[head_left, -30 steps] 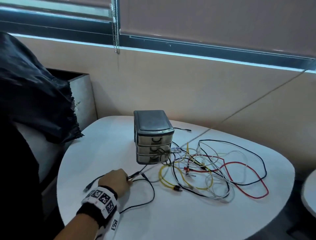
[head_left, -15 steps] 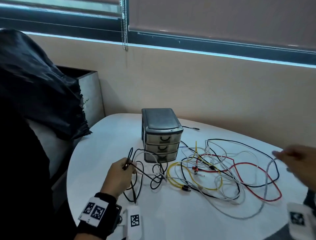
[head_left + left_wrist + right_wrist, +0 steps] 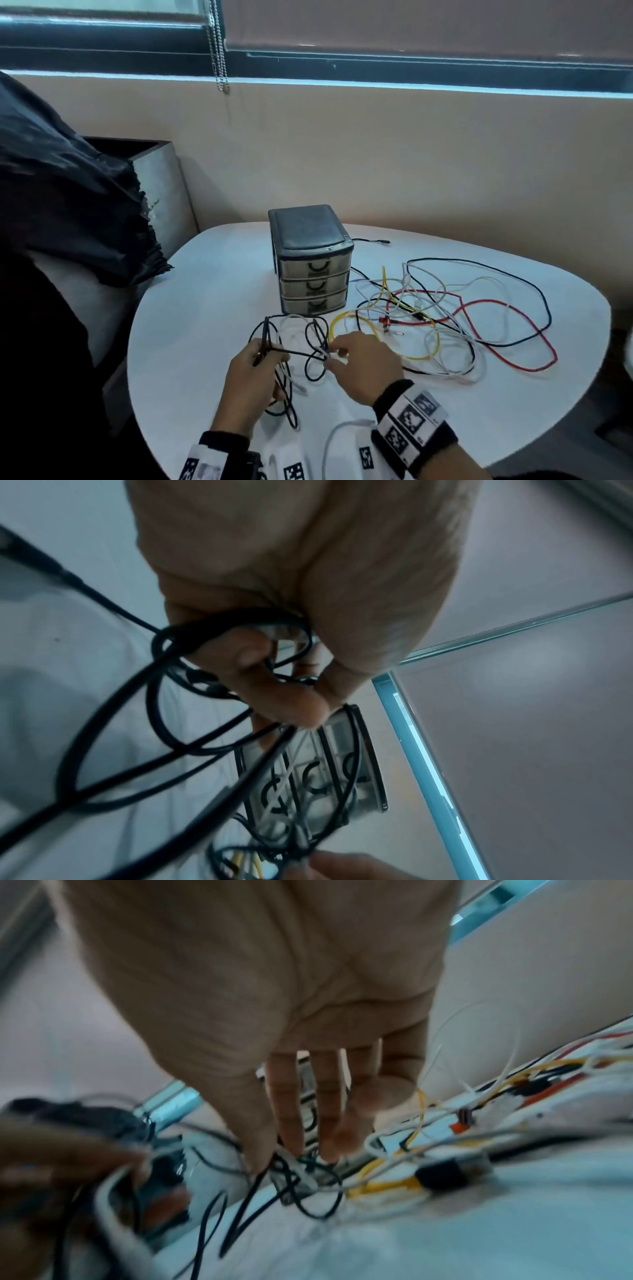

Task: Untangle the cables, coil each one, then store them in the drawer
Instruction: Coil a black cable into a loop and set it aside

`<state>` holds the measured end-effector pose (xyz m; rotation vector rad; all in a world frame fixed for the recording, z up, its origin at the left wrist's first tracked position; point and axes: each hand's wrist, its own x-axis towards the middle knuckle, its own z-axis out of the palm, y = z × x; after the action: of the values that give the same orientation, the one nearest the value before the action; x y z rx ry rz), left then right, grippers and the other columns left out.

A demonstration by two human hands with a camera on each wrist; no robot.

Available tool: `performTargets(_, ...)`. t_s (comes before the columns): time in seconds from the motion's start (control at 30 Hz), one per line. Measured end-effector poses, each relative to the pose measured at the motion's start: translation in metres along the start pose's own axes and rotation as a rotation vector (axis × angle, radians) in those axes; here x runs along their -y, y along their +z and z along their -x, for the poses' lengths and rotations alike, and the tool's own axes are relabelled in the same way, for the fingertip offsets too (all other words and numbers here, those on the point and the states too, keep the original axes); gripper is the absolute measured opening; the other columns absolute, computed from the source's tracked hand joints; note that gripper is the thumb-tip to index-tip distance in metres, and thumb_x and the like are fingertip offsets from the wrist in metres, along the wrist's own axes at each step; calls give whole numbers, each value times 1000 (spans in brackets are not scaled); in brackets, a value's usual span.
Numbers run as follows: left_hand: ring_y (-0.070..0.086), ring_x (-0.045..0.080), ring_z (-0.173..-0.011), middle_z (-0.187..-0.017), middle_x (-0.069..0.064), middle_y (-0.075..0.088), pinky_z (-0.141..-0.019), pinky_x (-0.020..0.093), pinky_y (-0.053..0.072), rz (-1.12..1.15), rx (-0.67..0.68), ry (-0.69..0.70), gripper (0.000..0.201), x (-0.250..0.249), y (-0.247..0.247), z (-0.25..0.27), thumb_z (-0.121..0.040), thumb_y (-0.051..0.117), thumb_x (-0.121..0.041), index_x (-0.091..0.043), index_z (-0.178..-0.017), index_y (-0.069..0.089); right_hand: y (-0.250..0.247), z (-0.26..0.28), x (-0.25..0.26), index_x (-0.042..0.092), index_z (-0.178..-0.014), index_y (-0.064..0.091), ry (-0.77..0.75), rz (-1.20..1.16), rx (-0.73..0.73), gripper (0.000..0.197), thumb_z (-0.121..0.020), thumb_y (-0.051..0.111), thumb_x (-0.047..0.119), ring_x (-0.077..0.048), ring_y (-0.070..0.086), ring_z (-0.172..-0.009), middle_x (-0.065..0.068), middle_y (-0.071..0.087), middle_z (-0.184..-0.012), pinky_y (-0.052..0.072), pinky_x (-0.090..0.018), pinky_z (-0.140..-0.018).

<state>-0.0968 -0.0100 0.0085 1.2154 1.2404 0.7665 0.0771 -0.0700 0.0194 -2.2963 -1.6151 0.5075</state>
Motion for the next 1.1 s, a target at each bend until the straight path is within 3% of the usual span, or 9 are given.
performTargets(0.13,49,16,-42,-72,1,69,-42,23,36,-1,93,-17,9,1,8,4,-87,67,-11,-10,-90,59,14,-6,7,21,-92,65,-78,-3,-30,18,-96,49,30,-20,61,-89,3,68,-97,52,-37,-78)
performTargets(0.23,68,7,-76,-81,-11,72,-68,29,54,-203,130,102,42,7,17,2,-64,82,-23,-24,-95,54,13,-4,6,20,-83,57,-171,-199,-88,14,-95,51,24,-19,57,-79,4,64,-81,50,-41,-75)
performTargets(0.37,61,-2,-62,-70,-14,68,-62,22,46,-342,69,260,26,5,33,-1,-74,82,-22,-27,-86,59,-10,-1,9,19,-79,57,-210,-344,-169,18,-96,54,22,-16,59,-75,5,63,-75,50,-39,-73)
performTargets(0.53,65,19,-68,-67,-6,65,-67,35,53,-406,-4,233,18,5,33,-8,-72,73,-25,-24,-68,55,-66,9,12,9,-81,55,-141,-620,-282,19,-99,52,14,-14,62,-55,-1,58,-62,53,-33,-57)
performTargets(0.7,57,16,-66,-68,-6,62,-64,30,46,-366,-77,224,28,6,25,-11,-73,78,-17,-22,-68,50,-132,1,-4,12,-74,61,-162,-432,-546,20,-94,59,15,-10,42,-47,-3,52,-55,37,-26,-53)
performTargets(0.83,60,17,-70,-68,-7,64,-62,28,45,-434,-81,233,23,3,15,-16,-77,74,-21,-22,-68,53,-156,2,-4,23,-85,67,-213,204,-438,13,-94,59,28,-22,58,-69,10,55,-63,47,-33,-68)
performTargets(0.9,60,19,-69,-68,-5,65,-65,29,46,-352,-71,174,20,2,6,-21,-79,74,-16,-18,-69,57,-173,3,-6,24,-80,68,-222,171,-463,13,-91,64,31,-20,58,-68,7,60,-64,43,-30,-65)
performTargets(1.0,49,17,-59,-66,-3,60,-59,29,38,-161,-33,107,14,3,-1,-29,-85,70,-7,-9,-76,60,-184,5,-9,16,-74,64,-220,-289,-394,16,-90,67,20,-18,52,-51,-10,57,-57,46,-29,-55)
performTargets(1.1,50,16,-60,-73,-3,63,-59,29,39,-179,-56,126,9,4,-1,-32,-92,64,-12,-13,-83,65,-182,1,-14,19,-74,61,-177,-81,-277,19,-93,62,24,-11,48,-46,5,52,-49,44,-28,-56)
